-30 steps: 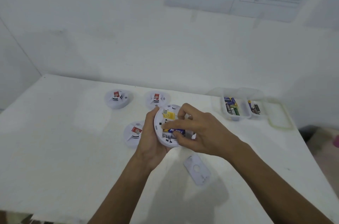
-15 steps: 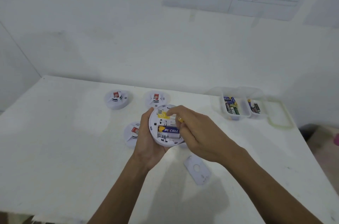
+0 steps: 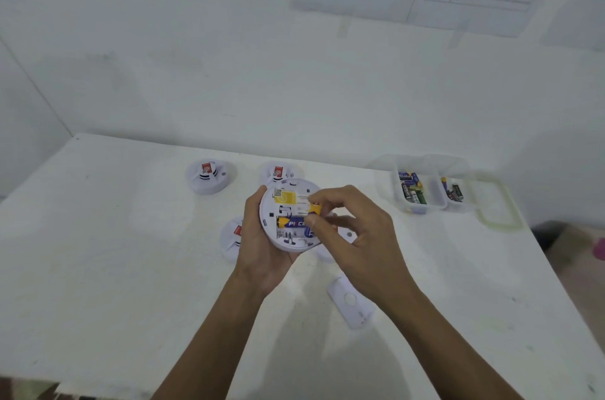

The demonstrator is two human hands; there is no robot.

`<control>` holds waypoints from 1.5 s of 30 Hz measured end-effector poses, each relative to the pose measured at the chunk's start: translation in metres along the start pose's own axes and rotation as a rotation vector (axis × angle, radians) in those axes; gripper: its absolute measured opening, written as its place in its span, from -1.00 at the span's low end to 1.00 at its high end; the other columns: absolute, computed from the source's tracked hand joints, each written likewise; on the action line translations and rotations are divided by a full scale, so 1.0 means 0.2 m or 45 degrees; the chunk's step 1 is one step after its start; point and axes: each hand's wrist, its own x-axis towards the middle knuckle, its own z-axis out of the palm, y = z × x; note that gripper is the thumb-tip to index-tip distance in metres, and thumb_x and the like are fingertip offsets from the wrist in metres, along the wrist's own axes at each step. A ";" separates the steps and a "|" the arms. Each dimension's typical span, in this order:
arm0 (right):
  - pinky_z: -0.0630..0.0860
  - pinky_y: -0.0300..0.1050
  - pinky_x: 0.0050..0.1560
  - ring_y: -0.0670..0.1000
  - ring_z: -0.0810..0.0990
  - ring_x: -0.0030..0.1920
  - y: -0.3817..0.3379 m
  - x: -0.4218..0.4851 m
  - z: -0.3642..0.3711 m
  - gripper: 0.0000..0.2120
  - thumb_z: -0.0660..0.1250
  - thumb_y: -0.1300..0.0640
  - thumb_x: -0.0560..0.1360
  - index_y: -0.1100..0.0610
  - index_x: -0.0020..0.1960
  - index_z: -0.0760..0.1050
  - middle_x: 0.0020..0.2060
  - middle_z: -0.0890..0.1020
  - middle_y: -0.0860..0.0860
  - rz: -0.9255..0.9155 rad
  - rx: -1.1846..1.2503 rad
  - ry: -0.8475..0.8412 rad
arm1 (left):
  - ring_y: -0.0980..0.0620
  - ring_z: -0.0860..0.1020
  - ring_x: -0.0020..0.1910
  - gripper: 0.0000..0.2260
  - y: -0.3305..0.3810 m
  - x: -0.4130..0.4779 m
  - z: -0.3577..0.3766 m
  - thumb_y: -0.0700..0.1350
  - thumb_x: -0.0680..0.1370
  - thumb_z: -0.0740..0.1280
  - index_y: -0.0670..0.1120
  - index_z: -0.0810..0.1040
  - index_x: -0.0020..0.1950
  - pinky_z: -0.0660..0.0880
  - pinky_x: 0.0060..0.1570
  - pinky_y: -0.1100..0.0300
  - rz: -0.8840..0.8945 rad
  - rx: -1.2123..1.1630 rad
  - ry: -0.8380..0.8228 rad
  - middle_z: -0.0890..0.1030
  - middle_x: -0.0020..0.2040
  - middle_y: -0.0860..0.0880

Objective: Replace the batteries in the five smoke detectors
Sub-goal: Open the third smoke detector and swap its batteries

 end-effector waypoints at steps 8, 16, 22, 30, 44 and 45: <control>0.48 -0.45 -0.15 -0.17 0.59 -0.10 0.02 -0.05 0.06 -0.86 0.41 0.08 0.46 -0.01 -0.02 0.49 -0.14 0.62 -0.13 0.093 -0.111 0.172 | -0.09 0.68 -0.06 -0.53 0.00 0.01 -0.01 0.16 0.62 -0.03 -0.04 0.52 0.27 0.64 -0.14 0.01 0.011 0.029 0.039 0.68 0.04 -0.12; 0.52 -0.38 -0.17 -0.13 0.61 -0.13 0.07 -0.10 0.14 -0.80 0.46 0.04 0.43 -0.08 -0.04 0.45 -0.17 0.62 -0.09 0.098 -0.210 0.377 | -0.11 0.67 -0.01 -0.51 0.00 0.03 0.00 0.16 0.50 0.08 -0.04 0.49 0.30 0.60 -0.02 0.00 0.070 0.067 0.032 0.68 0.08 -0.12; 0.41 -0.56 -0.11 -0.30 0.51 -0.05 0.13 -0.12 0.20 -0.83 0.45 0.10 0.39 0.19 -0.16 0.53 -0.16 0.59 0.01 0.004 -0.276 0.474 | -0.10 0.67 -0.03 -0.52 0.01 0.05 -0.02 0.15 0.61 -0.06 -0.04 0.47 0.31 0.63 -0.07 0.04 0.058 0.087 0.039 0.68 0.07 -0.11; 0.37 -0.63 -0.05 -0.41 0.47 0.02 0.15 -0.12 0.25 -0.82 0.43 0.10 0.39 0.20 -0.12 0.54 -0.12 0.57 0.03 0.026 -0.226 0.511 | -0.04 0.70 -0.13 -0.54 0.00 0.06 0.00 0.15 0.58 -0.03 -0.02 0.57 0.14 0.64 -0.21 0.11 0.090 0.095 -0.006 0.72 -0.07 -0.07; 0.48 -0.49 0.02 -0.17 0.55 -0.06 0.15 -0.09 0.18 -0.76 0.32 0.07 0.50 0.24 -0.13 0.63 -0.09 0.58 0.09 -0.181 -0.415 0.273 | -0.17 0.59 0.16 -0.39 -0.01 0.11 -0.09 0.28 0.39 0.35 -0.02 0.50 0.33 0.60 0.02 -0.03 0.121 0.041 -0.117 0.59 0.23 -0.15; 0.50 -0.45 0.00 -0.15 0.56 -0.05 0.14 -0.09 0.17 -0.73 0.30 0.03 0.52 0.23 -0.12 0.63 -0.09 0.58 0.07 -0.173 -0.397 0.245 | -0.16 0.61 0.14 -0.41 -0.01 0.10 -0.09 0.26 0.35 0.40 -0.02 0.56 0.28 0.61 -0.01 -0.02 0.130 0.049 -0.123 0.61 0.21 -0.15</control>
